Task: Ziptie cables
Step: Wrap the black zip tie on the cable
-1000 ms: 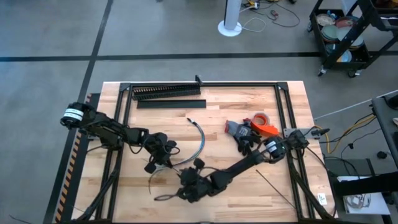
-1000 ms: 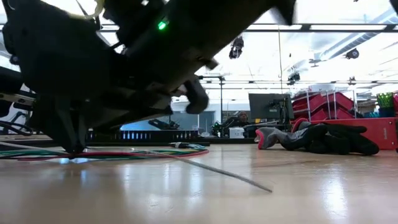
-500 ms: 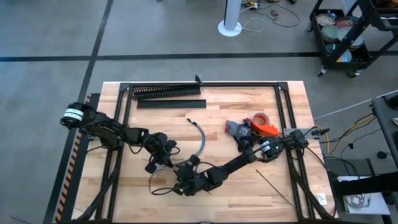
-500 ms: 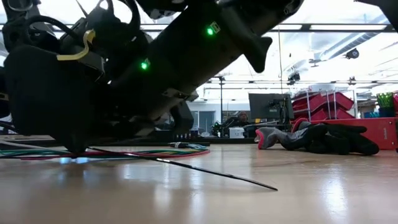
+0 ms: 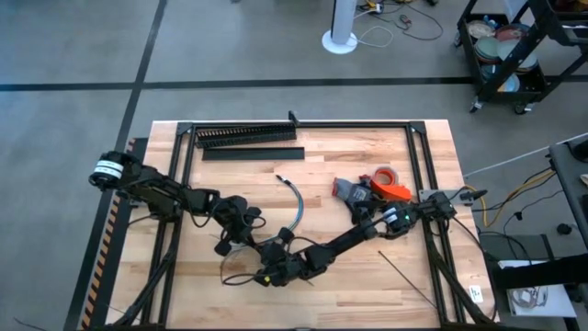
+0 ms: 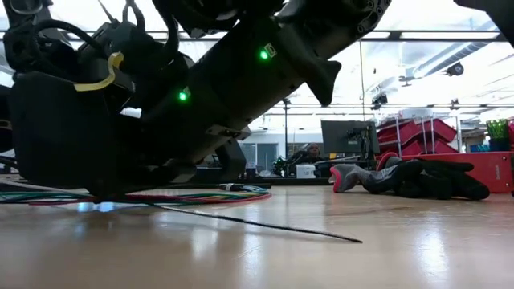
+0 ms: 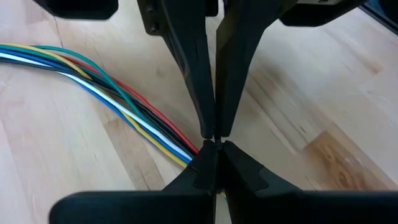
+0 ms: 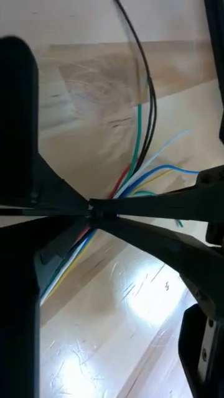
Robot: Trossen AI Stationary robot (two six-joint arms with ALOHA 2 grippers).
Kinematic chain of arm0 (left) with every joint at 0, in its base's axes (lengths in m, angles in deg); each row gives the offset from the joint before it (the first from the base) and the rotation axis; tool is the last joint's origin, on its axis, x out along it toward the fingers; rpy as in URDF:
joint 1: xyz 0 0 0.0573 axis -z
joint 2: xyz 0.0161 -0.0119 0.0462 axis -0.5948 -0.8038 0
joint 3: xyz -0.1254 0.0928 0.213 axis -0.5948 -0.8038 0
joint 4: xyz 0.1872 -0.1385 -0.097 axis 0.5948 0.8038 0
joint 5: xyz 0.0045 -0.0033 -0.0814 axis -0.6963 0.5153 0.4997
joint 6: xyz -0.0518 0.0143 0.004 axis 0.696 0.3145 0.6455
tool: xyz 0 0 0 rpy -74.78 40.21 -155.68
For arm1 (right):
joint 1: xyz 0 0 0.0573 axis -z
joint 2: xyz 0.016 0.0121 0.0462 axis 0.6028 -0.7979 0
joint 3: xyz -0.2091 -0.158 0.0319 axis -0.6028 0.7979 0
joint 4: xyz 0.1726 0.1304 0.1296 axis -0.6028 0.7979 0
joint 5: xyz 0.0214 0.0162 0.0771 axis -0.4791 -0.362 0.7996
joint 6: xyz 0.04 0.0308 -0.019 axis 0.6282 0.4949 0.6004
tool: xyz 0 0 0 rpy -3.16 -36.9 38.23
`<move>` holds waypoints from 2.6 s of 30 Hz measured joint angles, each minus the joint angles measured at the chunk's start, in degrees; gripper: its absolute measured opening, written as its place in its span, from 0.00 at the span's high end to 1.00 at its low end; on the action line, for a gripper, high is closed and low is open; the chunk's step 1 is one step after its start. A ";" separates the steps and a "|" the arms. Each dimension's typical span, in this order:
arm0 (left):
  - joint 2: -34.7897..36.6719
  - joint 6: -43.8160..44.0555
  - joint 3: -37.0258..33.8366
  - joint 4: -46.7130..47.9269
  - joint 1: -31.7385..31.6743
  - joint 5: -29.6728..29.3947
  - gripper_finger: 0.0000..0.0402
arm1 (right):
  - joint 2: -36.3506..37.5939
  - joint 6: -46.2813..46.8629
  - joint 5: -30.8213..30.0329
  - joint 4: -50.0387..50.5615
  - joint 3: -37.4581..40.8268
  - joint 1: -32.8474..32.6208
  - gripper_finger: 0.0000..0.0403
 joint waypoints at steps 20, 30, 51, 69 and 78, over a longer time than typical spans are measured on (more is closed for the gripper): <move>-0.02 1.30 0.07 -0.12 0.02 0.02 1.00 | 0.09 1.10 0.92 1.66 0.00 -0.45 1.00; 0.00 1.14 -0.48 -0.51 0.07 0.44 1.00 | 0.74 2.33 0.81 3.41 0.00 -1.55 1.00; 0.04 1.38 -0.70 -0.61 0.02 0.06 1.00 | 3.80 -0.06 -0.30 4.67 0.07 -2.10 0.81; 0.02 1.80 -0.63 -1.08 0.02 -0.20 1.00 | 0.09 0.58 0.20 -0.12 0.07 0.16 0.89; -0.02 1.80 -0.63 -1.09 0.04 0.11 1.00 | -0.44 0.40 1.66 0.29 0.07 0.24 0.99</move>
